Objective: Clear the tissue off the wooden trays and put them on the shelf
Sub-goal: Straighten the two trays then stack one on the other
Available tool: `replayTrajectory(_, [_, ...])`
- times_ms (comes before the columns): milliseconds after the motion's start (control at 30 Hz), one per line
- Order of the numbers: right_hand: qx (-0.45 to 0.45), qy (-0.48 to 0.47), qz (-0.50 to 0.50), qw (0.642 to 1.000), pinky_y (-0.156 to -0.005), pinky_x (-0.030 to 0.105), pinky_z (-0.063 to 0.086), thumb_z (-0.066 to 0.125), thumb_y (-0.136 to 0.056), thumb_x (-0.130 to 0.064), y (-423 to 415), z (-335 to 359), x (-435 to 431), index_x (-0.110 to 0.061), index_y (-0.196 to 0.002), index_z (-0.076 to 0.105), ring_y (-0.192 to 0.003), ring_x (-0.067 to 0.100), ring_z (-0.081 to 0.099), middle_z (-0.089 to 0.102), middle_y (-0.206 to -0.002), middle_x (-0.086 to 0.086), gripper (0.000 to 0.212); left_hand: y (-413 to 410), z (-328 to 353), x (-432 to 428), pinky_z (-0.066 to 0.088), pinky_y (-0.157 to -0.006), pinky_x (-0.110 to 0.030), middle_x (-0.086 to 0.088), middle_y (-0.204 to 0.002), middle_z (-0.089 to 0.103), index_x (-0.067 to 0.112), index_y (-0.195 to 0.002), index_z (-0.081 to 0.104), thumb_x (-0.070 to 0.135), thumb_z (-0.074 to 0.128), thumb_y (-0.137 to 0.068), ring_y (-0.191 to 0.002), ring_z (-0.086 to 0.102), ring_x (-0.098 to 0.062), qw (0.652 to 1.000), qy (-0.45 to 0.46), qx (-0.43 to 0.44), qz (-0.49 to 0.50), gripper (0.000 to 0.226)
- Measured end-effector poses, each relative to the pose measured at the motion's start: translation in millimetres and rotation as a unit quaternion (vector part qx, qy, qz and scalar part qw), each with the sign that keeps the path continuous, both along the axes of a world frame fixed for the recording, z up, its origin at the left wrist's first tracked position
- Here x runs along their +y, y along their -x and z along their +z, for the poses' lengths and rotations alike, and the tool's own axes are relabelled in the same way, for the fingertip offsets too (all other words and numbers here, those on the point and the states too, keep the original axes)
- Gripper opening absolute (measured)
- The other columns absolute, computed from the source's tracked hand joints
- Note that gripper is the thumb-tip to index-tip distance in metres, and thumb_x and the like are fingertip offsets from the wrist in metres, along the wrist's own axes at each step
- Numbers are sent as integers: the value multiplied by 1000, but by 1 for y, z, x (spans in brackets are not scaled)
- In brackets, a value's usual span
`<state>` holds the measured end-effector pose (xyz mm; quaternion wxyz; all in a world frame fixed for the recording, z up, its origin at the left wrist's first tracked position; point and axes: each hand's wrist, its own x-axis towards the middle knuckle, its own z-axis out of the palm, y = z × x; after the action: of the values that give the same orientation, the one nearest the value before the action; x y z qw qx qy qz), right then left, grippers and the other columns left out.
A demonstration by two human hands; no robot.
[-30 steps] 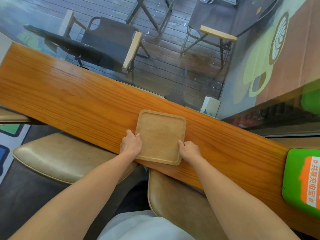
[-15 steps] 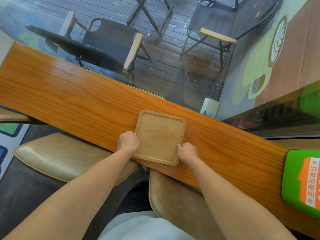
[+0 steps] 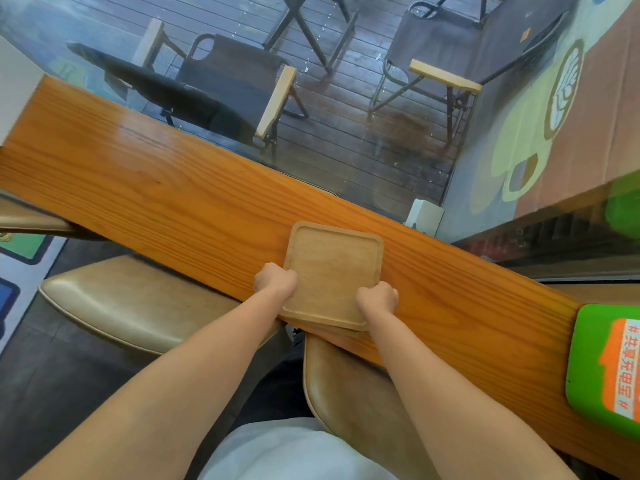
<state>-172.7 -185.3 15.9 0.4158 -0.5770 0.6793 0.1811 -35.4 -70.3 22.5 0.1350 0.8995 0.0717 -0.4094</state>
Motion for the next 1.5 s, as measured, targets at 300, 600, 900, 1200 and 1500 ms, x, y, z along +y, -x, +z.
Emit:
replayTrajectory(300, [17,10,-56,998,-96,46,50,46,-95,-14,63,5,-37,-1,-138,49,-118,36,53,49,-140,17,45,68,1,-9,48,-80,-38,-8,-107,52,7,-116,55,24,55,-93,-92,51,-27,978,112,133,119,29])
replayTrajectory(600, [-3,-4,-48,999,-53,30,40,45,-93,-14,120,9,-37,-7,-89,56,-71,24,52,55,-92,8,14,108,3,-10,53,-84,-37,-14,-118,66,4,-126,61,23,54,-93,-103,64,-33,979,124,119,112,38])
replayTrajectory(900, [-49,-87,-187,977,-101,44,41,53,-94,-41,143,11,-33,-6,-146,38,-131,35,43,40,-151,12,65,123,8,-25,44,-87,-39,-16,-126,58,6,-142,44,38,61,-89,-105,54,-33,954,174,148,193,65])
replayTrajectory(1200, [-100,-98,-242,960,-90,47,54,51,-95,-50,170,9,-41,-9,-142,37,-116,35,52,50,-135,12,65,128,10,-35,47,-105,-51,-14,-138,57,7,-147,40,50,59,-93,-123,56,-36,953,197,146,176,71])
replayTrajectory(1500, [-216,-166,-329,904,-58,37,47,59,-96,-32,196,22,-36,-11,-118,53,-93,29,58,62,-114,13,31,158,17,-41,56,-79,-44,-17,-138,51,5,-145,39,31,54,-102,-117,55,-35,932,243,202,180,52])
